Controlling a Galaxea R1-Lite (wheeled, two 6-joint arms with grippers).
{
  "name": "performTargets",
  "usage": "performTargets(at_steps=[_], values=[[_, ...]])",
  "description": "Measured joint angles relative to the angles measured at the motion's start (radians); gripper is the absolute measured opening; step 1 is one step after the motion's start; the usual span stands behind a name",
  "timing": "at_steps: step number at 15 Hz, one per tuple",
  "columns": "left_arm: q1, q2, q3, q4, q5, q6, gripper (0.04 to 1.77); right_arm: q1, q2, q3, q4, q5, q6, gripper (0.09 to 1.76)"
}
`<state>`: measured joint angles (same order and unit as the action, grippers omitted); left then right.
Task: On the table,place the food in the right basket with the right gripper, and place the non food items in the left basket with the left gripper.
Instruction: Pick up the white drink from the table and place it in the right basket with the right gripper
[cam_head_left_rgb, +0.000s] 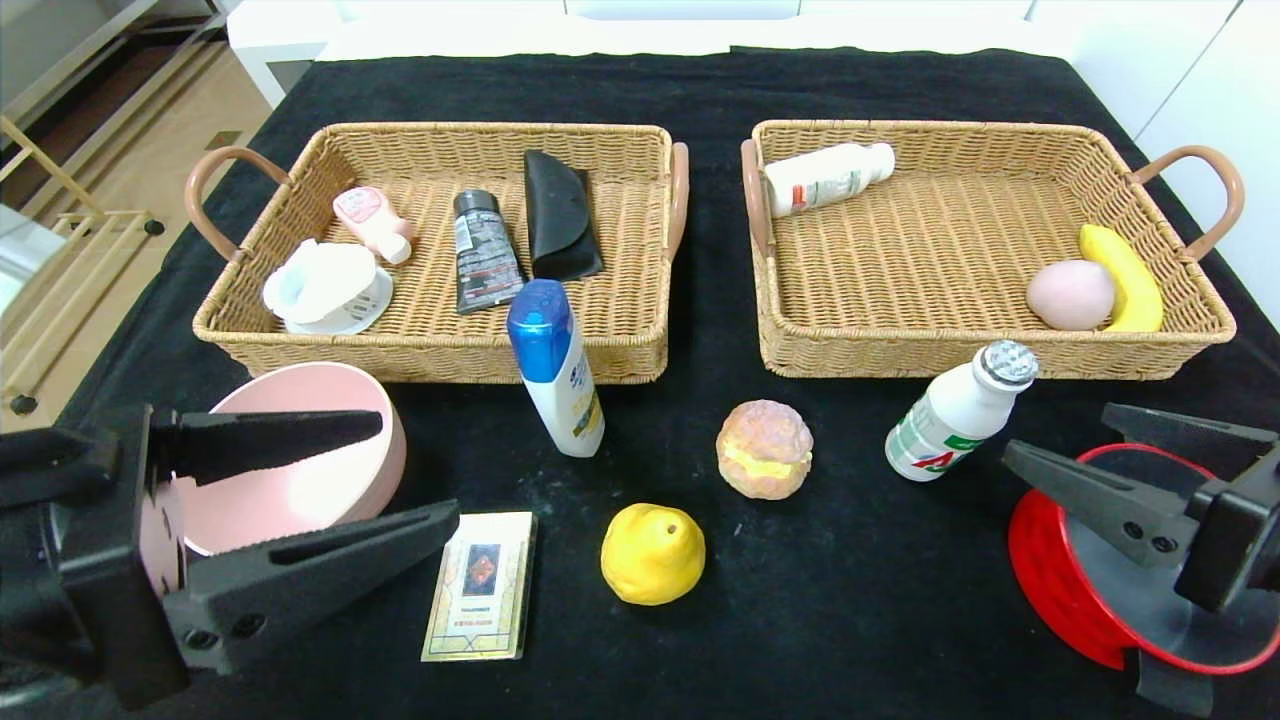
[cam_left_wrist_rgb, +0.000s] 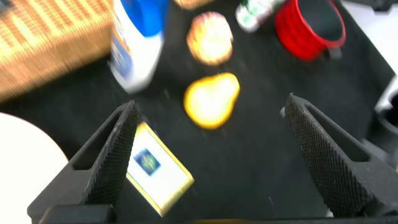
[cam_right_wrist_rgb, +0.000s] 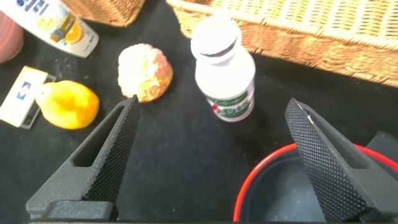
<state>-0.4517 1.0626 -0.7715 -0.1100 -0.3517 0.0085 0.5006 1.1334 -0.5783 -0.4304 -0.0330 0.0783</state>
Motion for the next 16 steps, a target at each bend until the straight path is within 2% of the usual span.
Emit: performTargets(at_steps=[2, 4, 7, 14, 16], values=[[0.028, 0.014, 0.003, -0.045, 0.003, 0.025, 1.72, 0.002, 0.003, 0.002, 0.011, 0.000, -0.001, 1.71], [0.036, 0.020, 0.003, -0.044, 0.001, 0.019, 1.72, 0.004, 0.005, 0.008, 0.013, -0.019, -0.015, 1.71], [0.039, 0.027, 0.003, -0.044, 0.001, 0.015, 1.72, 0.003, 0.031, -0.007, 0.011, -0.087, -0.027, 1.71], [0.040, 0.031, 0.009, -0.045, 0.001, 0.014, 1.72, 0.040, 0.082, -0.023, 0.014, -0.098, -0.018, 1.71], [0.040, 0.032, 0.009, -0.045, 0.001, 0.014, 1.72, 0.045, 0.116, -0.053, 0.007, -0.144, 0.014, 1.71]])
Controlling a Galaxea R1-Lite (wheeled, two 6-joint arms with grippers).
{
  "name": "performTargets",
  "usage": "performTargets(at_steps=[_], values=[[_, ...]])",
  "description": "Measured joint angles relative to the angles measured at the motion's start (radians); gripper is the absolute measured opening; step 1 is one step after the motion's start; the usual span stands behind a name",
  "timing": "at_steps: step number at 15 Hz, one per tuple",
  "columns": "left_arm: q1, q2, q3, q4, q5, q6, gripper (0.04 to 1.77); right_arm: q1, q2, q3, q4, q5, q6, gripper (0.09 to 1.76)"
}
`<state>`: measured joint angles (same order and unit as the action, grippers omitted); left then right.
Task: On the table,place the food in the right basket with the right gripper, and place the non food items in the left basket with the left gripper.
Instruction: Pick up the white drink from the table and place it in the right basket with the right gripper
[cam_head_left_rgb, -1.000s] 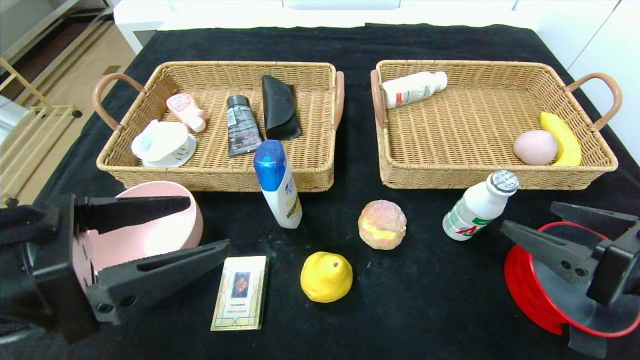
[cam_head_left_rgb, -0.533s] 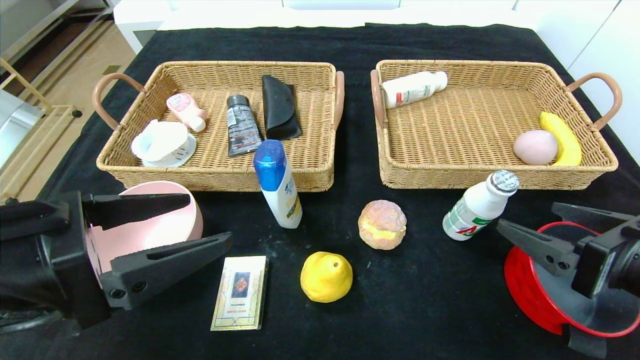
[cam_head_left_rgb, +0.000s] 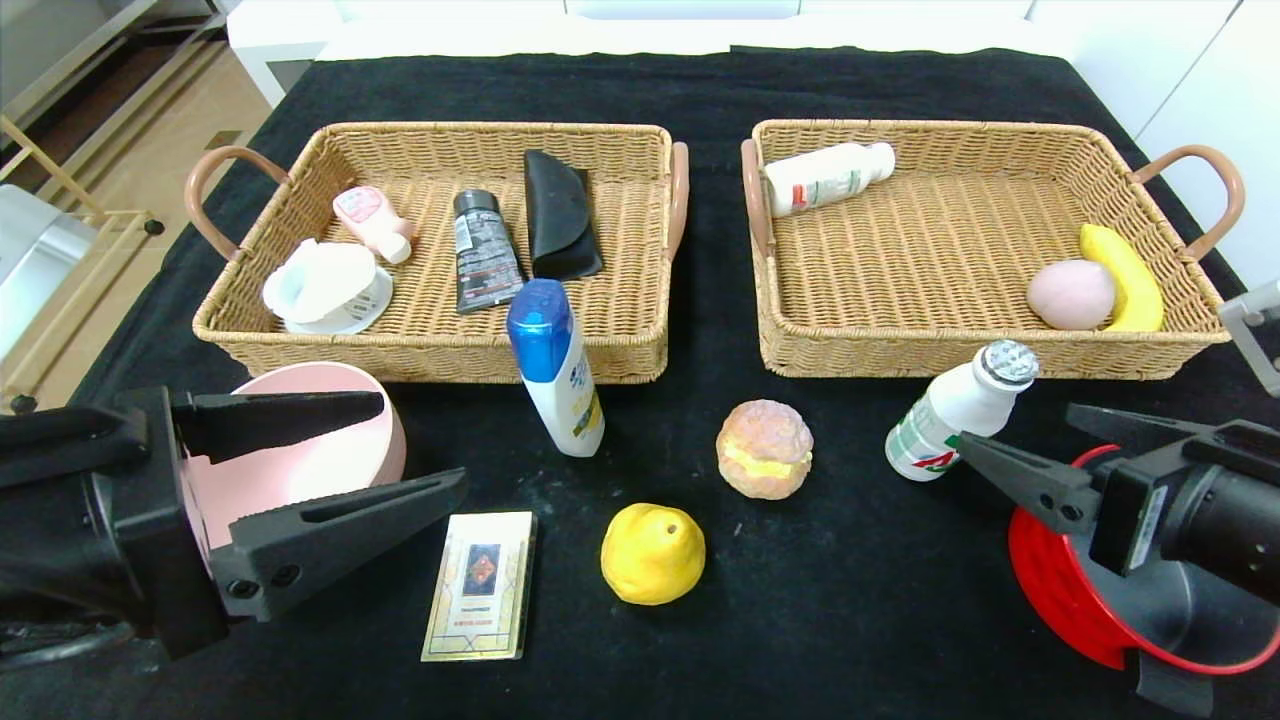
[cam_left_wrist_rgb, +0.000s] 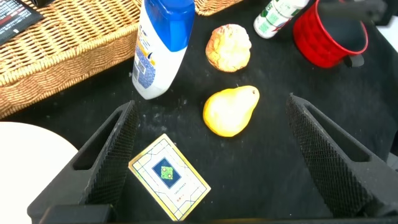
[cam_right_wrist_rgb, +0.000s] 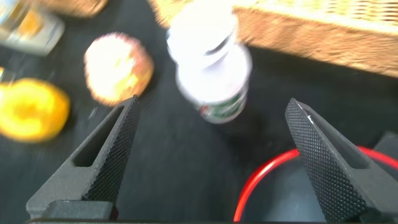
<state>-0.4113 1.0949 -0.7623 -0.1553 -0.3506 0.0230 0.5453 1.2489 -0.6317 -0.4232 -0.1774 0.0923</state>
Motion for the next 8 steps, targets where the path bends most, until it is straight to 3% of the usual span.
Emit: performTargets(at_steps=[8], values=[[0.000, -0.001, 0.003, 0.000, -0.003, 0.000, 1.72, 0.014, 0.129, -0.038, -0.114, -0.083, 0.013, 1.71]])
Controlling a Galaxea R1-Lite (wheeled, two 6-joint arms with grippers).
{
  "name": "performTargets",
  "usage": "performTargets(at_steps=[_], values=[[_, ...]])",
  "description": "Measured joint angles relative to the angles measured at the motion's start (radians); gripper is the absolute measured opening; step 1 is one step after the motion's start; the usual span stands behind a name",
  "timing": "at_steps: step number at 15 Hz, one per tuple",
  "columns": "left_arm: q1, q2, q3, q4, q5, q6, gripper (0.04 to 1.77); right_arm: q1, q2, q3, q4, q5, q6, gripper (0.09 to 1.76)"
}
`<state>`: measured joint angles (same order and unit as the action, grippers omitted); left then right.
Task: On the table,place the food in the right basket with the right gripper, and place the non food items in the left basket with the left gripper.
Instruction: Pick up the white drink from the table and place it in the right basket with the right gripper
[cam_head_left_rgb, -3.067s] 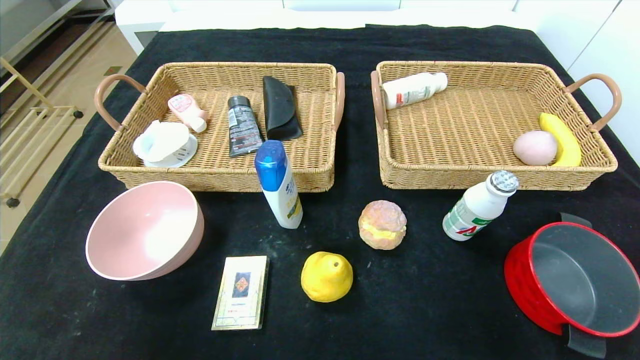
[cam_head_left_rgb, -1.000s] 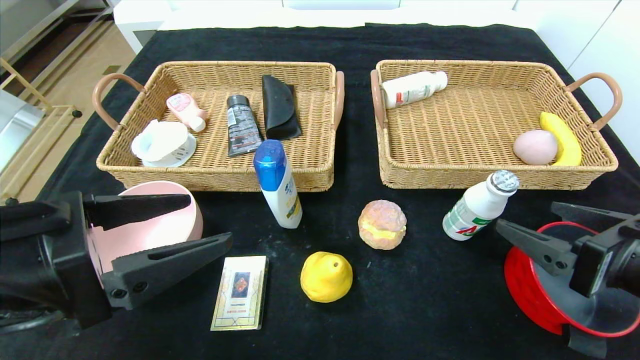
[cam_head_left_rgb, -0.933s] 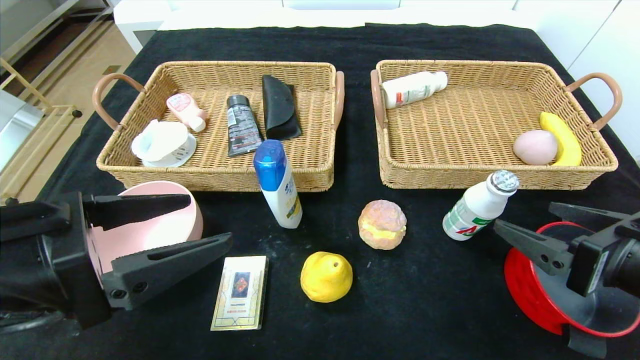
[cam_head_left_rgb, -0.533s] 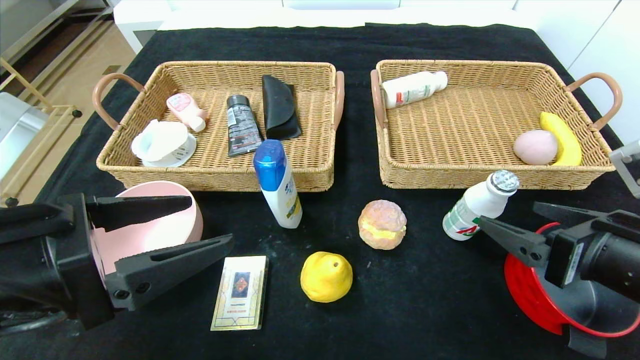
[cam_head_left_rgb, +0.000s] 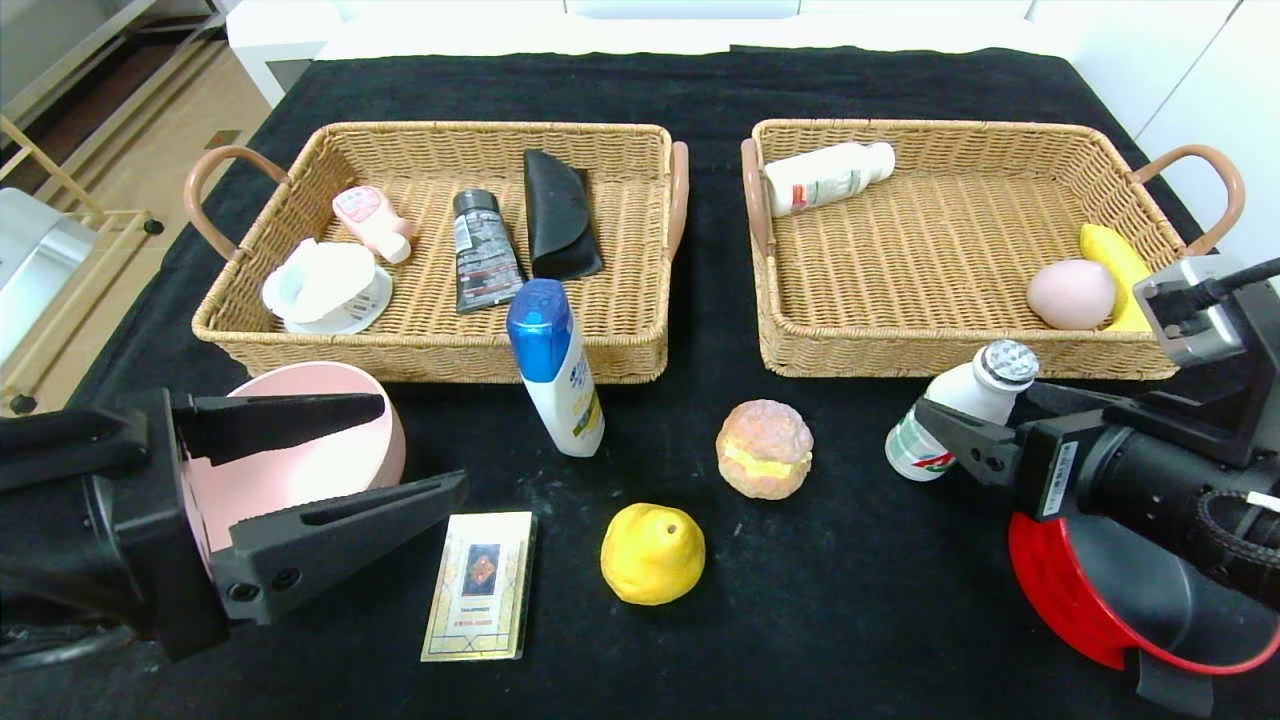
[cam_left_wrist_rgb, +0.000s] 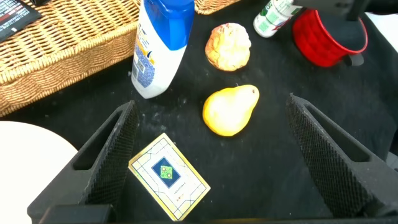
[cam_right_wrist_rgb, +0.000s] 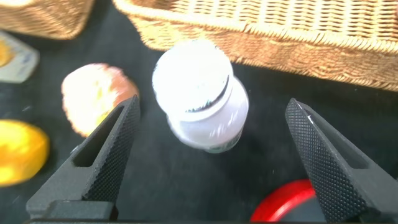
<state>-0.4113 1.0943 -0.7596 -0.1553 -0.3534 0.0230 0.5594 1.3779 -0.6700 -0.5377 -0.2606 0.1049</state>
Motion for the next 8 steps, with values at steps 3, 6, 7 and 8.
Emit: performTargets(at_steps=[3, 6, 7, 8], values=[[0.000, 0.000, 0.000, 0.000, 0.000, 0.000, 1.72, 0.000, 0.038, -0.009, -0.007, -0.008, -0.001, 1.71], [0.000, -0.002, 0.001, 0.000, 0.000, 0.000, 1.72, 0.000, 0.063, -0.020, -0.041, -0.009, -0.002, 1.71], [0.000, -0.002, 0.002, 0.000, 0.001, 0.000, 1.72, -0.001, 0.071, -0.022, -0.062, -0.011, -0.002, 1.71], [0.000, -0.003, 0.002, 0.000, 0.001, 0.001, 1.72, -0.003, 0.076, -0.023, -0.069, -0.023, -0.002, 1.71]])
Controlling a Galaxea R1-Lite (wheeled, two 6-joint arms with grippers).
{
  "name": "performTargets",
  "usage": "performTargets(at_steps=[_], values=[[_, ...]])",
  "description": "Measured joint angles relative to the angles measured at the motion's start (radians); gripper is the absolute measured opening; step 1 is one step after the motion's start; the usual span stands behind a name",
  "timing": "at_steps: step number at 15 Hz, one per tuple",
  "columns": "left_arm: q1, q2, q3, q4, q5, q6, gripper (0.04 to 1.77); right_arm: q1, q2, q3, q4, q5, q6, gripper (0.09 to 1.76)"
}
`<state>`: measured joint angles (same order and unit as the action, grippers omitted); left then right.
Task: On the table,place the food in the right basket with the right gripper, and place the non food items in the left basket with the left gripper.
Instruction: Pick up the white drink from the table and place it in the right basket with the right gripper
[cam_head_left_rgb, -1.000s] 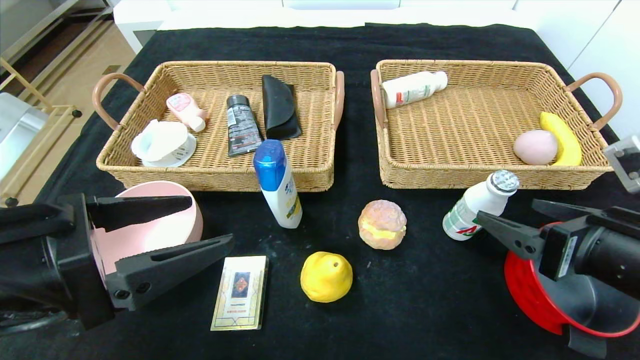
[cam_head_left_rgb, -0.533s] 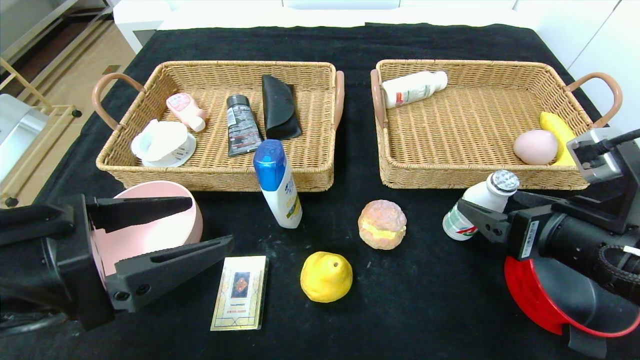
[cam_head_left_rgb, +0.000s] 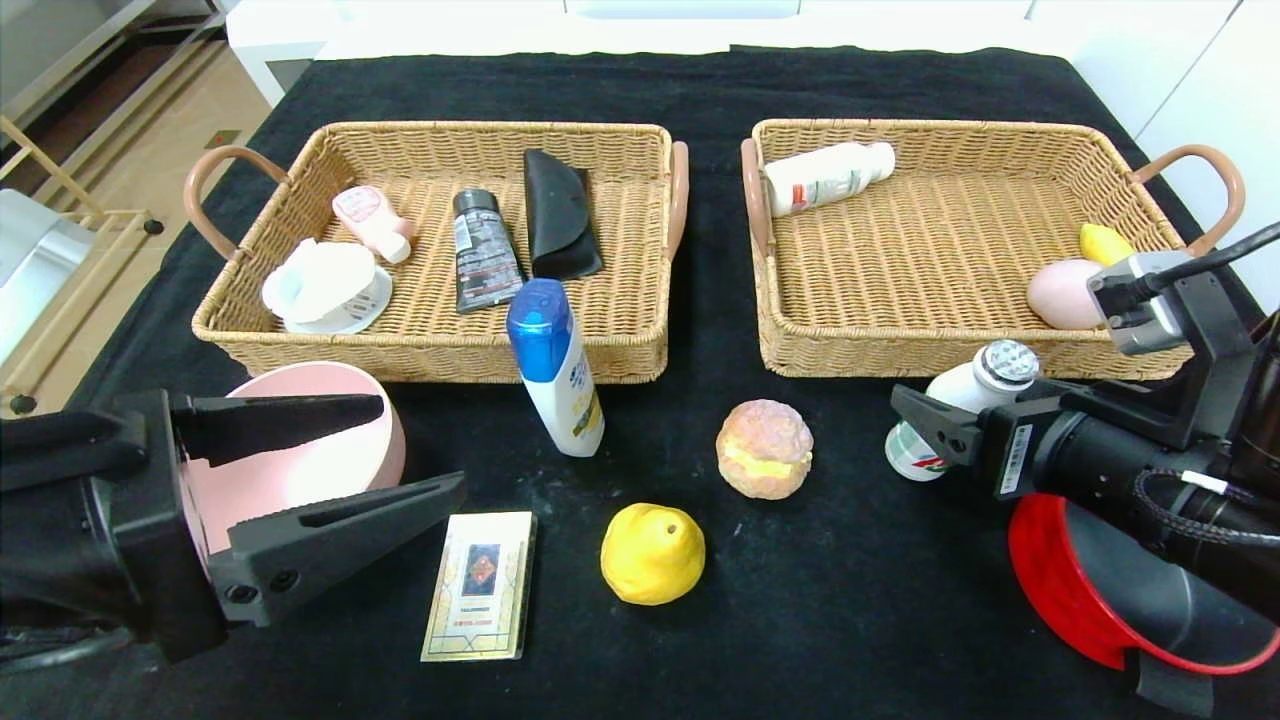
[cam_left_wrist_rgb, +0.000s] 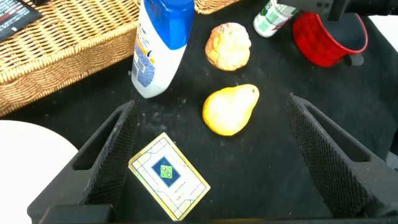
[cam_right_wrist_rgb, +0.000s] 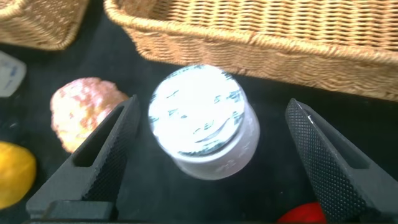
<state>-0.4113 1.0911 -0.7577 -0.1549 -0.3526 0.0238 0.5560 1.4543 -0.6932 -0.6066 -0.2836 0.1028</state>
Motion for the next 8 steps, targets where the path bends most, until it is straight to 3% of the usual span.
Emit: performTargets(at_steps=[3, 8], values=[[0.000, -0.003, 0.000, 0.000, 0.000, 0.000, 1.72, -0.010, 0.008, -0.005, -0.001, -0.007, -0.002, 1.71], [0.000, -0.009, 0.000, -0.001, 0.000, 0.001, 1.72, -0.011, 0.019, -0.001, -0.001, -0.006, -0.003, 0.98]])
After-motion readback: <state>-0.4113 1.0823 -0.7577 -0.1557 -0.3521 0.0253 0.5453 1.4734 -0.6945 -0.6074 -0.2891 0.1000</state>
